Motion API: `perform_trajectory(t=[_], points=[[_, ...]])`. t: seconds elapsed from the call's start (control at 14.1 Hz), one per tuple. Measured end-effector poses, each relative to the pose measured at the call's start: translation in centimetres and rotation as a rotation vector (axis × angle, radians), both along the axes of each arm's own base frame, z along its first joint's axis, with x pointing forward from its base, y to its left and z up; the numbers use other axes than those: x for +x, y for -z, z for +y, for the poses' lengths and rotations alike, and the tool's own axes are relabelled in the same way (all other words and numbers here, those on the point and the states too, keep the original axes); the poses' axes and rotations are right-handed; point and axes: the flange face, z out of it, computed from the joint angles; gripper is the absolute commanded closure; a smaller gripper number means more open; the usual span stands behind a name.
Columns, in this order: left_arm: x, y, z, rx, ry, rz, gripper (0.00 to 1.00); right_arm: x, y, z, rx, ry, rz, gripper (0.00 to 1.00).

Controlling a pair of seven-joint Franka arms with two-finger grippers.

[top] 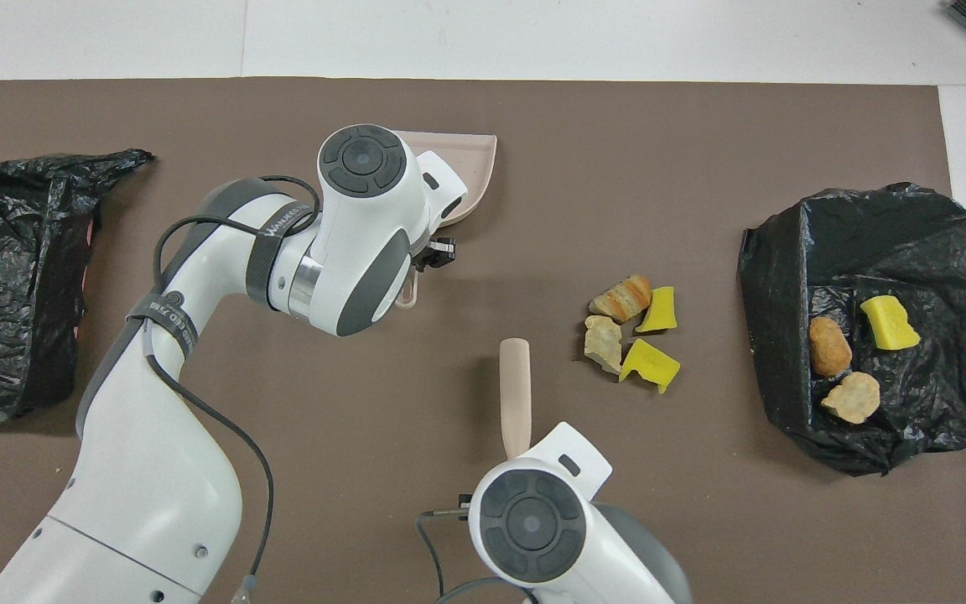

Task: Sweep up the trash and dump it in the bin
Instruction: 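Lift the brush with the right gripper toward the remaining pile, then sweep the remaining pieces into the dustpan with the brush in the right gripper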

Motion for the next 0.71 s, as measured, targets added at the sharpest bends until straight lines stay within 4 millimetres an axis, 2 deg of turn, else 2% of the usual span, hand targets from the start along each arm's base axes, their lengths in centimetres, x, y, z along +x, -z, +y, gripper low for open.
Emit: perform_trajectory(t=[0.14,0.35,0.71], points=[[0.6,-0.7,0.9,0.000,0.086,-0.012,1.00,1.3,-1.0,-2.9,-0.056,0.009,-0.015,1.00],[1.0,-2.1,3.1,0.011,0.246,0.013,1.00,3.2,-0.9,-7.0,-0.180,-0.015,-0.026,1.00],[-0.2,-4.8,6.3,0.052,0.573,0.112,1.00,8.5,0.9,-18.6,-0.284,-0.125,0.024,1.00]])
